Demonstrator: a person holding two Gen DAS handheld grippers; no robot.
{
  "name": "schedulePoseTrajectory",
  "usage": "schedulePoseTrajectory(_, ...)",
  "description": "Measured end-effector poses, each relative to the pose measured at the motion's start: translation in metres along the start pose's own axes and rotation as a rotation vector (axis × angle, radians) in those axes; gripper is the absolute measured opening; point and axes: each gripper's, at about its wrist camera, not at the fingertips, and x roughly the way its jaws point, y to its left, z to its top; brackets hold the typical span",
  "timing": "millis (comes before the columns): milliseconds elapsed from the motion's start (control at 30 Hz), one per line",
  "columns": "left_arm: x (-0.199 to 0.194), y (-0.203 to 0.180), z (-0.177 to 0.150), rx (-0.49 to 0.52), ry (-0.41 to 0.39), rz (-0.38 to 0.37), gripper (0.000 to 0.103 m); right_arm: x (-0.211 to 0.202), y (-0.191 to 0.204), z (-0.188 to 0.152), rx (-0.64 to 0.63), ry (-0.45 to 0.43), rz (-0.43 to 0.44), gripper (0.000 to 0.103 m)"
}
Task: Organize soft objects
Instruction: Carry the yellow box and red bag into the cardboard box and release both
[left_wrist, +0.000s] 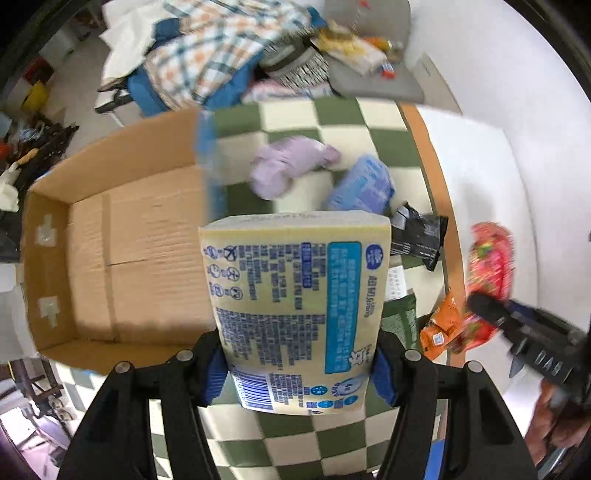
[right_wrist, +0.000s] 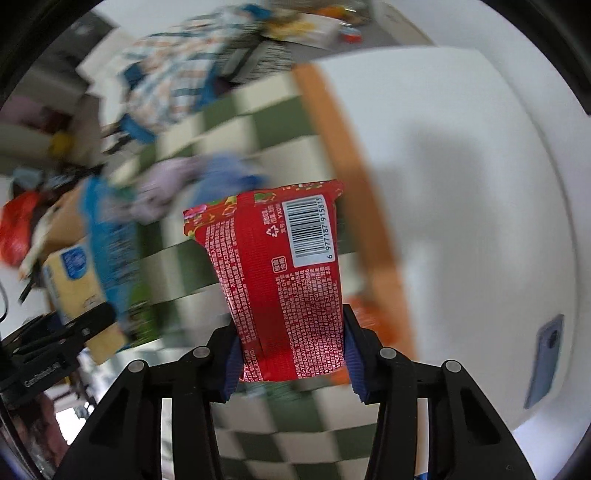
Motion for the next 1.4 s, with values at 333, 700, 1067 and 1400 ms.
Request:
schedulePoseTrajectory(333,-0.065,0.032,0.045,-0.134,-0.067,0.043,0.061,-0.033,0.21,-0.031,-0.195,0.021,0.171,0.049)
schedulePoseTrajectory(700,0.027,0.14,0.093,-0.216,0.061,-0.061,0.061,0.039,0.347,0.002,-0.193,0.09,0.111,0.049)
schedulePoseTrajectory(1067,0.088,0.151,0.128,-0.154,0.187,-0.109,0.061,0.122,0.369,0.036,-0.197,0.119,-0.012,0.049)
schedulePoseTrajectory(1400,0.084,0.15,0.127,-0.17,0.182,-0.115,0.086,0.13,0.364,0.048,-0.199,0.1,-0.023,0.079)
